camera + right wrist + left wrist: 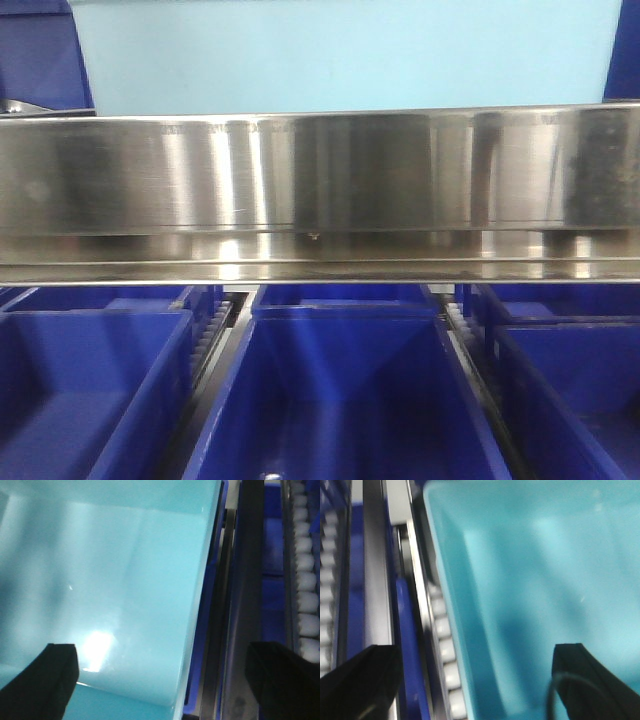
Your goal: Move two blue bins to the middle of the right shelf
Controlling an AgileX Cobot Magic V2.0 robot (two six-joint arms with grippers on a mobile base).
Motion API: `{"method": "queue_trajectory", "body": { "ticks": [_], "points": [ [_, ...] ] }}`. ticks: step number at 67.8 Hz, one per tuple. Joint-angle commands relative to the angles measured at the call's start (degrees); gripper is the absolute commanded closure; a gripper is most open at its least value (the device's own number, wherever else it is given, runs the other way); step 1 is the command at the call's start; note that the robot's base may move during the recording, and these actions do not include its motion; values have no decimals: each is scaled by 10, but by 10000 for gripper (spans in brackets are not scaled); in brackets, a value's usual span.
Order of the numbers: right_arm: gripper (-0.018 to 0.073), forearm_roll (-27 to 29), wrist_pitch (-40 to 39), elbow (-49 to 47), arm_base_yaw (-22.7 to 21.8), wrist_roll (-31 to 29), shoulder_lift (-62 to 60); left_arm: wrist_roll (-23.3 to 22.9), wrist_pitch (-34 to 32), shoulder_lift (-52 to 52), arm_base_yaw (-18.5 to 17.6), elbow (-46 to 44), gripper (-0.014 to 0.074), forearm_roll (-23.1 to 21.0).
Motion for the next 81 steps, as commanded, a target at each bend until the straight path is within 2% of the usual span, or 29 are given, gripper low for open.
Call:
{"method": "queue_trajectory", "body": {
  "ticks": [1,15,25,43,52,57,63,72,75,80,81],
  "points": [
    [1,-4,-20,27,2,-3,-4,-16,-4,-5,-3,33,129,13],
    [1,-4,-92,101,2,-3,-4,-40,-6,-6,-3,111,136,19],
    [1,-4,-137,131,1,-3,-3,-41,-44,-6,-3,158,136,6],
    [1,-4,-122,138,1,-3,38,-51,-79,-5,-1,226,137,-8],
    [27,-4,-92,138,1,-3,57,-51,-79,-3,-1,230,175,-8],
    [98,-3,-78,139,1,-3,63,-51,-79,-3,-1,231,218,-8],
    [239,-2,-78,143,1,-3,63,-51,-79,-3,-1,231,311,-8],
    [499,-1,-77,143,1,-3,63,-51,-79,-3,-1,231,500,-8],
    [606,-1,-77,143,1,-3,63,-51,-79,-3,-1,231,587,-8],
    [729,-1,-77,143,1,-3,63,-51,-79,-3,-1,231,699,-8],
    [725,0,-77,143,1,-3,63,-51,-79,-3,-1,231,707,-8]
  ]
}}
